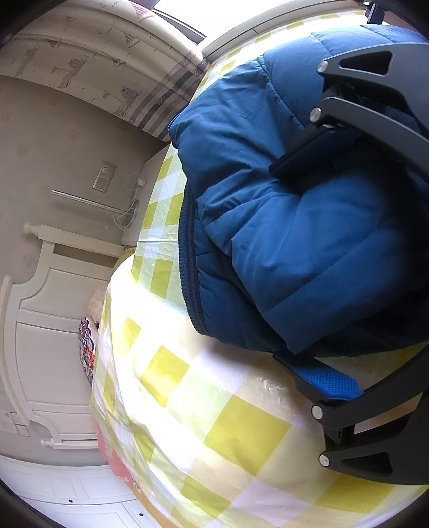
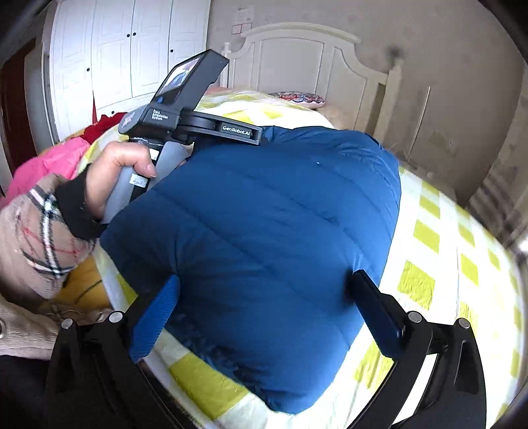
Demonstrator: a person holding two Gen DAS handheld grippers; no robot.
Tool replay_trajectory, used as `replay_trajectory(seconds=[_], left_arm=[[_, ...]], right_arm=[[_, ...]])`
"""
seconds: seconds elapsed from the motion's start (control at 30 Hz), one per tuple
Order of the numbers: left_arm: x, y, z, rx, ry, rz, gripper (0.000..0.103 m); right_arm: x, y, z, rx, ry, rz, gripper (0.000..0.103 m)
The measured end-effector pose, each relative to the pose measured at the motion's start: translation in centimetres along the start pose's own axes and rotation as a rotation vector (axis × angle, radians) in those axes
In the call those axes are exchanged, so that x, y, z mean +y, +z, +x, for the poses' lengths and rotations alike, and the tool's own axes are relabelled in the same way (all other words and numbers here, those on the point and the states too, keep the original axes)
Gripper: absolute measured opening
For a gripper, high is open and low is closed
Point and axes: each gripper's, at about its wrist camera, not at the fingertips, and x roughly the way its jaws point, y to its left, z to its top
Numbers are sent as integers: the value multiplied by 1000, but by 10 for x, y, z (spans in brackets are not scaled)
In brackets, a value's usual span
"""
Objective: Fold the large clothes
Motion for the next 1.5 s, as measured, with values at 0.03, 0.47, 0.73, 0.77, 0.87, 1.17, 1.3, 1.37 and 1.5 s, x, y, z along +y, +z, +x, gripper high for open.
replay_trajectory(seconds=[0.03, 0.47, 0.73, 0.77, 0.87, 1.17, 1.3, 1.37, 1.5], left_arm=[[0, 0, 0, 6, 5, 4, 101], [57, -62, -54, 235, -486, -116, 101], [62, -80, -48, 280, -631, -178, 101], [61, -80, -48, 281, -641, -183, 101], [59, -78, -45, 276, -665, -175, 101], [48, -82, -41, 250, -710, -121, 67], [27, -79, -57, 102, -651, -40, 53], [9, -63, -60, 45, -638, -1, 50], [-39, -6, -58, -54, -655, 96, 50]], right_arm=[[-6, 1, -4, -8, 17, 36, 99], [-113, -30, 38, 13, 389, 671, 99], [-122, -24, 53, 64, 441, 662, 99], [-124, -25, 59, 68, 456, 670, 99], [-127, -30, 70, 70, 507, 685, 99], [-103, -28, 53, -28, 395, 561, 93], [-103, -19, 35, -153, 277, 493, 83], [-116, -11, 23, -222, 230, 485, 81], [-157, 6, 1, -328, 143, 492, 80]])
